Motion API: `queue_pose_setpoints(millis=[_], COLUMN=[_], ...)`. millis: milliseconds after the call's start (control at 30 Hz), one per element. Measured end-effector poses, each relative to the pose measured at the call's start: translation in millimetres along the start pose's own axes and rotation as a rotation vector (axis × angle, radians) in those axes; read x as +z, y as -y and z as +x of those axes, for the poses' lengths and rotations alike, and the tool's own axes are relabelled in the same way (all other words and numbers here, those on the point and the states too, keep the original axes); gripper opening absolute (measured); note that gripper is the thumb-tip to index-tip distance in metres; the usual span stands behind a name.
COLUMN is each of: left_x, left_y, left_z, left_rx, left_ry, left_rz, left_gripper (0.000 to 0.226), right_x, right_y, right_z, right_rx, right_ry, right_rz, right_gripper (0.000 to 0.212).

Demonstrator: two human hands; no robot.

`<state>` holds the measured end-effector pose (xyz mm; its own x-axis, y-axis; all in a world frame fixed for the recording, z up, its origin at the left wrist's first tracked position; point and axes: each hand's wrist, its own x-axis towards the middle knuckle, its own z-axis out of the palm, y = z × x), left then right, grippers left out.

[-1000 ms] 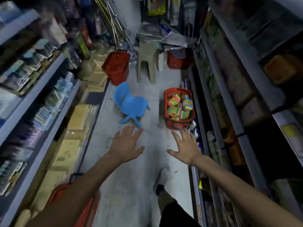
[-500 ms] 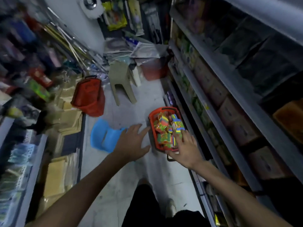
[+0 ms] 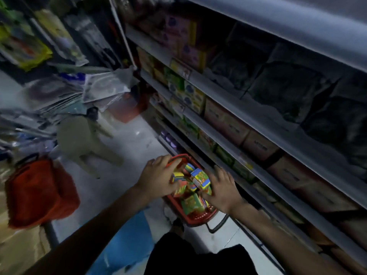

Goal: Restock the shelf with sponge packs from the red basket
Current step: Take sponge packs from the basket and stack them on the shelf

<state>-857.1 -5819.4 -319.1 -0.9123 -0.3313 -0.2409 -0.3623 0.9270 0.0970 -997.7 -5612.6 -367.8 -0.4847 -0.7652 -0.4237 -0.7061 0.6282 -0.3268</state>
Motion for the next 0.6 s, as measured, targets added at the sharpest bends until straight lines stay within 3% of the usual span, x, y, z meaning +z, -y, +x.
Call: queue_pose_setpoints(millis=[200, 300, 400, 500, 600], left_x=[-24, -29, -27, -17, -6], left_y=[67, 81, 90, 96, 99], left_z=[63, 74, 72, 67, 62], left_rx=[0.253, 0.31, 0.335, 0.336, 0.346], left_ry=[0.029, 0.036, 0.029, 0.037, 0.062], left_rz=[0.116, 0.132, 0.139, 0.149, 0.166], left_gripper=[0.077, 0.078, 0.079, 0.079, 0.079], right_x=[-10, -4, 11, 33, 57], right_y=[40, 51, 58, 60, 62], right_z=[43, 41, 29, 14, 4], right_rx=[0.155, 0.239, 0.303, 0.37, 0.435], right_ry=[-0.041, -0.054, -0.072, -0.109, -0.118], right_rz=[0.034, 0.094, 0.146, 0.171, 0.197], right_gripper=[0.084, 0.092, 0.113, 0.1, 0.104])
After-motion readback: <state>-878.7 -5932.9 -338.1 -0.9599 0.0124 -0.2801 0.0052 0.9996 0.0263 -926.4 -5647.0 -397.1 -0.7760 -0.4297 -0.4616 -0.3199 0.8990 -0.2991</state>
